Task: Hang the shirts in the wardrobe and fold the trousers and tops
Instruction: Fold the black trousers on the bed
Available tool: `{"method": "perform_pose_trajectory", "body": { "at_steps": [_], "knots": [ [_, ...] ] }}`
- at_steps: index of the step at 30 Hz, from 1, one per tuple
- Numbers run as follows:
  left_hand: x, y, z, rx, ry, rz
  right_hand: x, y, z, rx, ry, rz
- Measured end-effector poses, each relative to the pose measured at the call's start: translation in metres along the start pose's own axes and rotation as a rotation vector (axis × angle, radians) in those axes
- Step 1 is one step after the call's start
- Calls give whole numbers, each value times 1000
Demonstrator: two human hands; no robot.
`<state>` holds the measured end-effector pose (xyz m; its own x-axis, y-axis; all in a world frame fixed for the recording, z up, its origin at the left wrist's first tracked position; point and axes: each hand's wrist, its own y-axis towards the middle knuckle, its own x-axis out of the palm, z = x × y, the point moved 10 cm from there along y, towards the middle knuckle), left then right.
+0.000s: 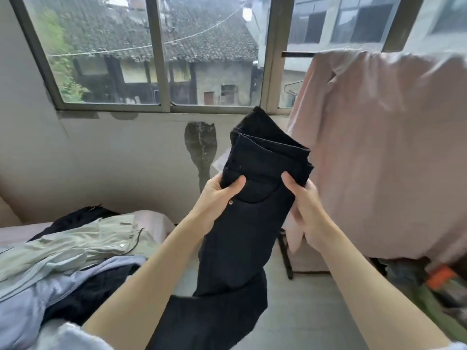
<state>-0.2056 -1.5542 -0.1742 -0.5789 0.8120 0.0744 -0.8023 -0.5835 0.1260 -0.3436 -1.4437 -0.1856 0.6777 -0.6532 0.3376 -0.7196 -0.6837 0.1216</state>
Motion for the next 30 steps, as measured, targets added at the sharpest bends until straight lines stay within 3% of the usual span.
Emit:
{"method": "perform_pose_trajectory", "body": {
  "at_steps": [4, 6, 8, 12, 18, 21, 23, 25, 28, 30],
  "knots": [
    [52, 5, 78, 203, -28, -15, -35, -23, -122, -363, -275, 277],
    [67, 6, 104, 332, 37, -7, -40, -40, -159, -553, -354, 304],
    [84, 9, 106, 351, 141, -28, -52, -53, -170, -647, -462, 324],
    [92, 21, 41, 158, 398, -72, -87, -52, -124, -393, -774, 352],
    [113, 37, 29, 70, 13, -180, -120, -54, -132, -350, -711, 431],
    [144, 33, 25, 35, 50, -342, -139, -52, -128, -220, -786, 532],
    [161, 30, 23, 76, 82, -339, -144, -61, -119, -146, -848, 603],
    [173, 28, 18, 79, 34, -295, -128, -67, -100, -193, -840, 492],
    [191, 25, 12, 9, -67, -326, -88, -72, -59, -230, -816, 151],
    [205, 24, 11, 6, 71, -425, -98, -74, -55, -242, -759, 156]
  ]
}}
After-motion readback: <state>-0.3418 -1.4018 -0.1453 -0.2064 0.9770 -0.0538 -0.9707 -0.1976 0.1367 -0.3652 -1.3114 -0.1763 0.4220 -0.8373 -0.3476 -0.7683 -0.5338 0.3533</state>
